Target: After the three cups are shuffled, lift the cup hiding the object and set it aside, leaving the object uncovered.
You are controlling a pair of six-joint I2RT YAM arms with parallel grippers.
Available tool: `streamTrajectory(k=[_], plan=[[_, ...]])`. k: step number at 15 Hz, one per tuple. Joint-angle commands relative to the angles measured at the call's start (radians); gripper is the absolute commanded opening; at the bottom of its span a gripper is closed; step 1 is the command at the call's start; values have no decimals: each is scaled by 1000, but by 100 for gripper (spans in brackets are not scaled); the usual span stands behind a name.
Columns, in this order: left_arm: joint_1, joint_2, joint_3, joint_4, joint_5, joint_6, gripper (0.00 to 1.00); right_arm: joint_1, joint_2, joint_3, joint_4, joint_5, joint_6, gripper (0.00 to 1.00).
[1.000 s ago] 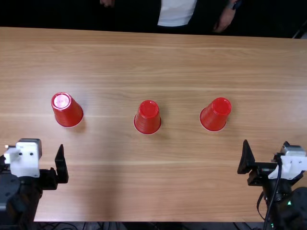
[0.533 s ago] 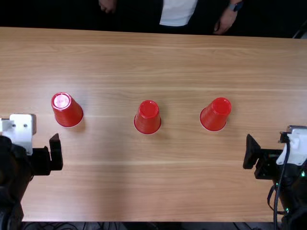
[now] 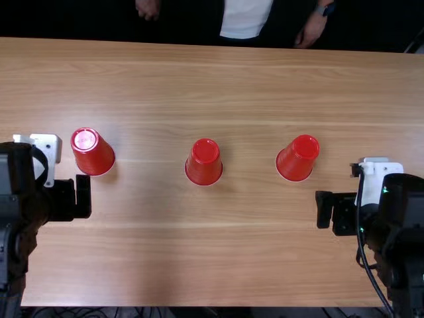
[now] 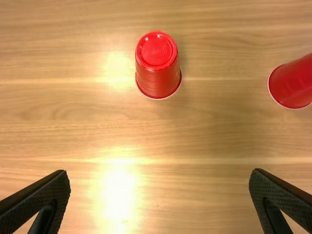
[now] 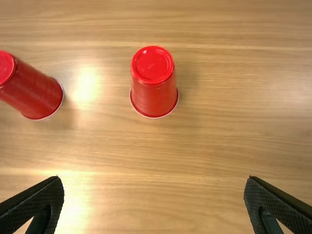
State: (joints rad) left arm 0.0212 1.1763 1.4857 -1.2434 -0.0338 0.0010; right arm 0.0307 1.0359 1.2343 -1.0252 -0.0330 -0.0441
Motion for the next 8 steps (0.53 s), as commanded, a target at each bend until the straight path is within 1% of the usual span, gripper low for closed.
streamTrajectory(k=[1, 3, 5, 8], plan=[[3, 26, 36, -1, 1, 1, 100, 11, 50, 59, 4, -4, 13, 100], [2, 62, 36, -12, 2, 1, 100, 11, 72, 65, 3, -4, 13, 100], [0, 97, 47, -34, 10, 1, 100, 12, 90, 63, 3, -4, 11, 100], [0, 160, 56, -12, 12, 1, 100, 11, 96, 53, 8, -4, 9, 100]])
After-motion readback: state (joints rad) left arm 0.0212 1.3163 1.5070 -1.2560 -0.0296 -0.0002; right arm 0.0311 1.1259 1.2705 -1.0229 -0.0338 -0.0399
